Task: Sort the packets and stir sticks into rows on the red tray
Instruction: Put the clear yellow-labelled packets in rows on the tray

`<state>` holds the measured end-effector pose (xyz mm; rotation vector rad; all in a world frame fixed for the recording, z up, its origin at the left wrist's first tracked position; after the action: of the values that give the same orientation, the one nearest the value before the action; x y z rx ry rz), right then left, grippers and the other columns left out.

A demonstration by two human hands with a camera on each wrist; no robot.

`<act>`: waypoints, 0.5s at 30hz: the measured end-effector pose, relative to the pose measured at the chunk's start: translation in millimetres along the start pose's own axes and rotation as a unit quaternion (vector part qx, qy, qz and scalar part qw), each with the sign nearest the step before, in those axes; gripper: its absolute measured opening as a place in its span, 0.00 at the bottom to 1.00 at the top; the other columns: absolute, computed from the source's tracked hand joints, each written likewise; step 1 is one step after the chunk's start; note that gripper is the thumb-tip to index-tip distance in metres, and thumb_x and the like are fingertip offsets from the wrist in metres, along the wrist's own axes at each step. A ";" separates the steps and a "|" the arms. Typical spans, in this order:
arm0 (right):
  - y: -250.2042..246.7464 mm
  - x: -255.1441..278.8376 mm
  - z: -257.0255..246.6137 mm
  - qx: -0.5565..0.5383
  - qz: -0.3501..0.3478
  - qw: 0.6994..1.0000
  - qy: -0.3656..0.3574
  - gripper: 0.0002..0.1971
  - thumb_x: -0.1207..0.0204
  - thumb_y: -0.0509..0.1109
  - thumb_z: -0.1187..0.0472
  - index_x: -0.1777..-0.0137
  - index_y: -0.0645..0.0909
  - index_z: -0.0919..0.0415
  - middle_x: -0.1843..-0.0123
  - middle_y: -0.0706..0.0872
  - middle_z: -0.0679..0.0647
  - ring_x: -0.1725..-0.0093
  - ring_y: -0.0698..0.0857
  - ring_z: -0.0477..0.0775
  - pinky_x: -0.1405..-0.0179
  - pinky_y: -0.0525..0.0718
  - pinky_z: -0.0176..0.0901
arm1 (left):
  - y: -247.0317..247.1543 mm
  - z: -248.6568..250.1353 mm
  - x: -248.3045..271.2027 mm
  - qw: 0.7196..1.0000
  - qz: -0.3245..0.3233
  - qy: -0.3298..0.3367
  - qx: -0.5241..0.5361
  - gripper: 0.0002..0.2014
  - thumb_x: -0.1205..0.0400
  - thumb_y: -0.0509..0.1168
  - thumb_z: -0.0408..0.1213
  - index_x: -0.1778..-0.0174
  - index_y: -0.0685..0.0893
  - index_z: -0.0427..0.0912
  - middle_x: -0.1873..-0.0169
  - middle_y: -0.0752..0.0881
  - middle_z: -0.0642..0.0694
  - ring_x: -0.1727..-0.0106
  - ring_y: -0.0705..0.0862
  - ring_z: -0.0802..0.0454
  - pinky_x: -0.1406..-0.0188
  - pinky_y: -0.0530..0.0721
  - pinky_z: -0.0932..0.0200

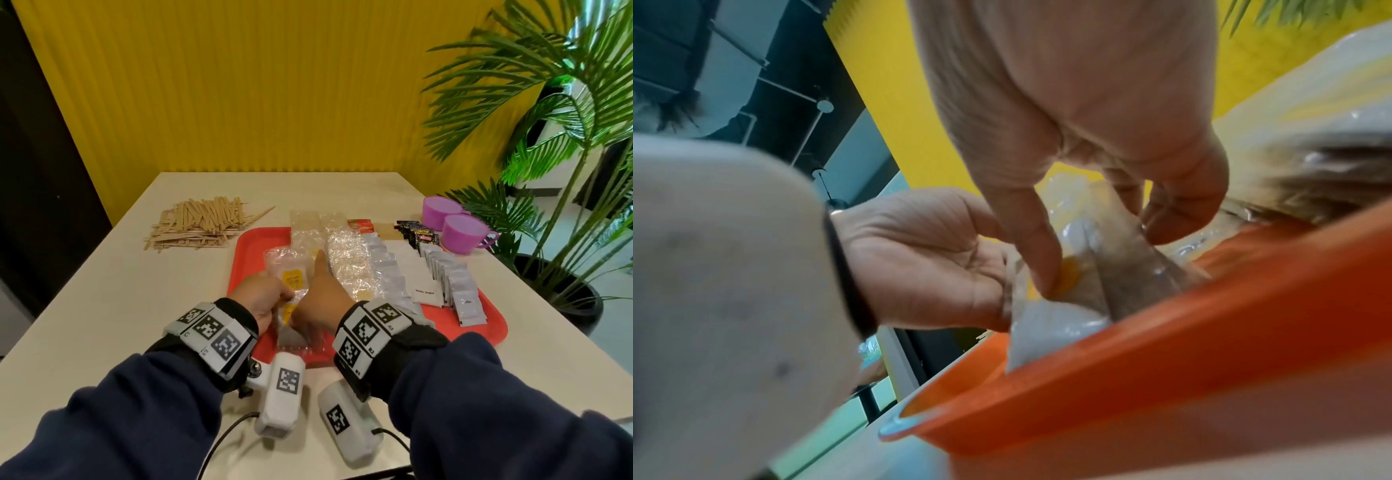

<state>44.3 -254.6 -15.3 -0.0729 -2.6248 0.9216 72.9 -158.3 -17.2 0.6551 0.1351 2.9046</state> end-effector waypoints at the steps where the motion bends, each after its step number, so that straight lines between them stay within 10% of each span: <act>1: 0.7 -0.9 -0.9 -0.013 0.020 1.000 -0.005 0.59 0.31 0.71 0.71 0.22 0.26 0.42 0.20 0.62 0.61 0.35 0.80 0.66 0.44 0.84 0.58 | 0.0 1.0 3.1 1.000 -0.009 0.027 -0.008 0.15 0.24 0.55 0.13 0.55 0.78 0.36 0.59 0.82 0.36 0.63 0.80 0.45 0.66 0.81 0.54; 8: -3.0 5.2 -2.8 -0.056 0.107 0.987 -0.105 0.28 0.33 0.74 0.55 0.33 0.68 0.54 0.42 0.83 0.54 0.44 0.84 0.58 0.43 0.83 0.56 | -1.3 4.2 20.7 0.992 -0.051 0.116 -0.006 0.22 0.23 0.56 0.14 0.41 0.79 0.42 0.54 0.86 0.42 0.57 0.84 0.49 0.72 0.82 0.63; 12: -7.3 19.7 5.0 -0.058 0.058 0.990 -0.110 0.19 0.32 0.74 0.63 0.44 0.71 0.56 0.47 0.84 0.54 0.48 0.85 0.55 0.45 0.84 0.51 | -6.6 -5.0 26.9 0.992 -0.076 0.098 0.003 0.24 0.26 0.59 0.12 0.36 0.79 0.35 0.49 0.86 0.34 0.54 0.85 0.45 0.60 0.85 0.55; 15: -7.8 27.1 8.4 -0.086 0.043 0.989 -0.110 0.29 0.32 0.74 0.65 0.32 0.68 0.56 0.46 0.84 0.54 0.50 0.85 0.55 0.51 0.85 0.48 | -9.9 -10.0 29.6 0.992 -0.090 0.088 0.011 0.29 0.28 0.60 0.10 0.34 0.77 0.38 0.47 0.86 0.35 0.50 0.85 0.44 0.51 0.83 0.50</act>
<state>16.6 -261.3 -8.1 -0.1358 -2.9234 0.7681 43.6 -143.9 -15.0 0.3682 0.2352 2.7842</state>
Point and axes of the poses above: each hand's wrist, its own x-axis away from the middle knuckle, its own y-axis out of the palm, z = x × y, the point moved 1 cm from there along -x, towards the middle knuckle
